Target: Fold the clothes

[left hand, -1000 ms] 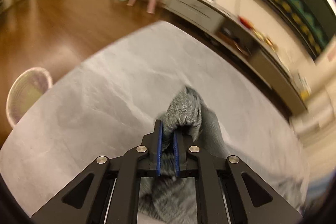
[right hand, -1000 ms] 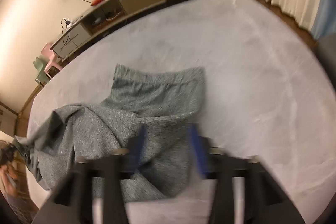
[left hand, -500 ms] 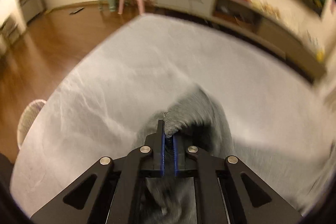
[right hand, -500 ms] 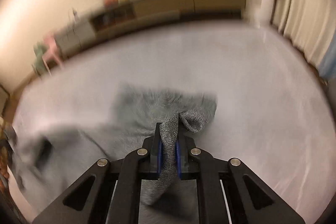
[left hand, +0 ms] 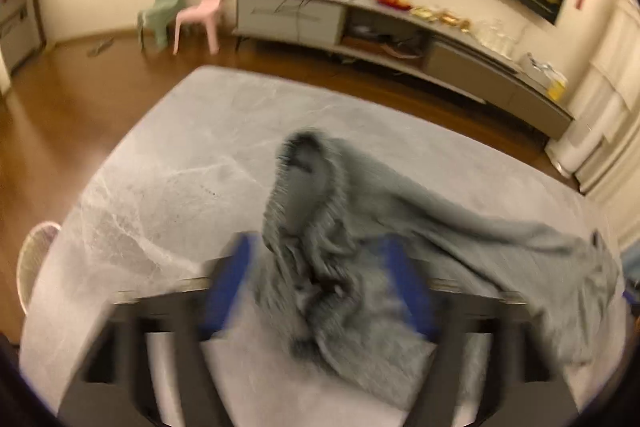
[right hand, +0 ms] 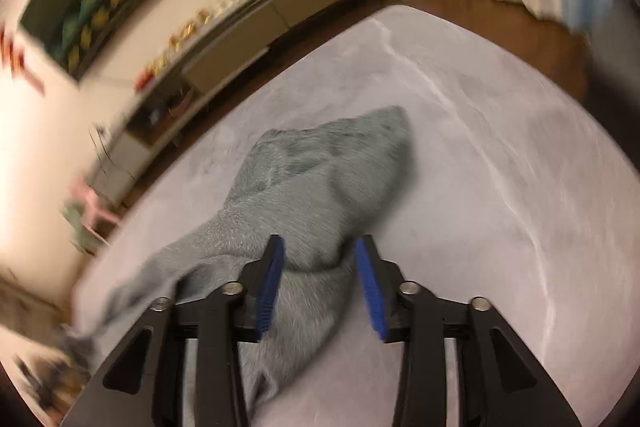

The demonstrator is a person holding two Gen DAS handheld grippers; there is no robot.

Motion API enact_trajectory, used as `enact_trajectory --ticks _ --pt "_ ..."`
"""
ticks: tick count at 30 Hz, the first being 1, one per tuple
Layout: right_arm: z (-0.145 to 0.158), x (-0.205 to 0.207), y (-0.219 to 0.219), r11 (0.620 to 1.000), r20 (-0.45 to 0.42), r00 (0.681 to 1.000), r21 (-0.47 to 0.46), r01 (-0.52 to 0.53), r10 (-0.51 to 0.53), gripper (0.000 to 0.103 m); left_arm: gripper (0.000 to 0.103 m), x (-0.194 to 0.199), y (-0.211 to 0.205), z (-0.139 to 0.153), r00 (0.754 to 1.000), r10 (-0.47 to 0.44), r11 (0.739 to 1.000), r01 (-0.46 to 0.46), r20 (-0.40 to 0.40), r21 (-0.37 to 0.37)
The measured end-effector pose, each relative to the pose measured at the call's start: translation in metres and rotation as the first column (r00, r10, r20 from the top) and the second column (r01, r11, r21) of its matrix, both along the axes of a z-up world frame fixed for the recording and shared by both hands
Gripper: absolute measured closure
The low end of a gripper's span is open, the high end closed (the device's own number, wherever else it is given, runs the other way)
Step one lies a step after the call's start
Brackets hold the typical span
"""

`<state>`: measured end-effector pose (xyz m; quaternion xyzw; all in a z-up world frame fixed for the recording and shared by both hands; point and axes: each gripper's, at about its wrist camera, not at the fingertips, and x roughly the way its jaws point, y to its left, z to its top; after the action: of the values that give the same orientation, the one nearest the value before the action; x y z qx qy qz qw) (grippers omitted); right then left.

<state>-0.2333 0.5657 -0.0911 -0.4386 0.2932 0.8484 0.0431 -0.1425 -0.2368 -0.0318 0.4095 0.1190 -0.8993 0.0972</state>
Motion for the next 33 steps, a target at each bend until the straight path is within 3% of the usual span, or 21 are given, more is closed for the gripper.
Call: enact_trajectory --ticks 1,3,6,9,12,14,15,17,20,23,26,28,30,33 --pt "0.000 0.010 0.007 0.999 -0.006 1.000 -0.039 0.020 -0.020 0.042 0.024 0.008 0.012 0.003 0.999 -0.041 0.999 0.041 -0.006 0.001" --pt "0.001 0.018 0.013 0.997 -0.010 1.000 -0.073 0.017 -0.018 0.042 0.024 0.021 0.038 0.005 0.990 -0.144 0.989 0.144 -0.008 0.010" --pt "-0.006 0.009 -0.003 0.996 0.003 0.998 -0.062 -0.060 0.061 0.040 0.023 0.026 0.093 -0.014 0.939 -0.338 0.941 0.339 0.057 0.000" --pt "-0.020 0.000 -0.036 0.988 0.044 0.987 -0.022 -0.151 0.152 0.039 0.023 0.019 0.131 -0.049 0.919 -0.358 0.920 0.377 0.166 -0.104" --pt "-0.034 -0.010 -0.062 0.977 0.084 0.975 0.049 -0.208 0.203 0.039 0.024 0.010 0.134 -0.070 0.917 -0.347 0.916 0.376 0.195 -0.140" --pt "-0.042 -0.018 -0.077 0.965 0.103 0.969 0.118 -0.235 0.224 0.054 0.024 0.006 0.134 -0.076 0.914 -0.350 0.912 0.382 0.204 -0.149" --pt "-0.043 -0.021 -0.082 0.958 0.104 0.968 0.157 -0.242 0.227 0.080 0.043 0.003 0.134 -0.080 0.912 -0.351 0.911 0.385 0.210 -0.148" --pt "-0.033 -0.022 -0.085 0.955 0.068 0.972 0.180 -0.236 0.227 0.089 0.095 -0.004 0.127 -0.088 0.907 -0.351 0.914 0.385 0.231 -0.124" --pt "-0.012 -0.022 -0.088 0.957 -0.016 0.976 0.201 -0.210 0.218 0.092 0.098 -0.009 0.110 -0.072 0.936 -0.310 0.934 0.332 0.170 -0.128" --pt "0.033 -0.002 -0.086 0.965 -0.135 0.969 0.194 -0.177 0.205 0.094 0.098 0.004 0.075 -0.017 0.973 -0.232 0.969 0.231 0.001 -0.082" --pt "0.084 0.039 -0.091 0.959 -0.273 0.938 0.243 -0.146 0.212 0.094 0.099 0.036 0.023 0.035 0.984 -0.105 0.995 0.104 -0.147 -0.012" --pt "0.115 0.081 -0.102 0.945 -0.366 0.897 0.293 -0.143 0.249 0.094 0.099 0.065 -0.017 0.058 0.977 -0.008 0.999 0.017 -0.212 0.039" --pt "0.132 0.133 -0.119 0.923 -0.417 0.855 0.348 -0.164 0.309 0.094 0.098 0.094 -0.057 0.060 0.968 0.110 0.992 -0.094 -0.226 0.082" --pt "0.111 0.196 -0.135 0.882 -0.311 0.867 0.397 -0.254 0.389 0.092 0.094 0.132 -0.111 0.030 0.958 0.255 0.960 -0.234 -0.133 0.153"
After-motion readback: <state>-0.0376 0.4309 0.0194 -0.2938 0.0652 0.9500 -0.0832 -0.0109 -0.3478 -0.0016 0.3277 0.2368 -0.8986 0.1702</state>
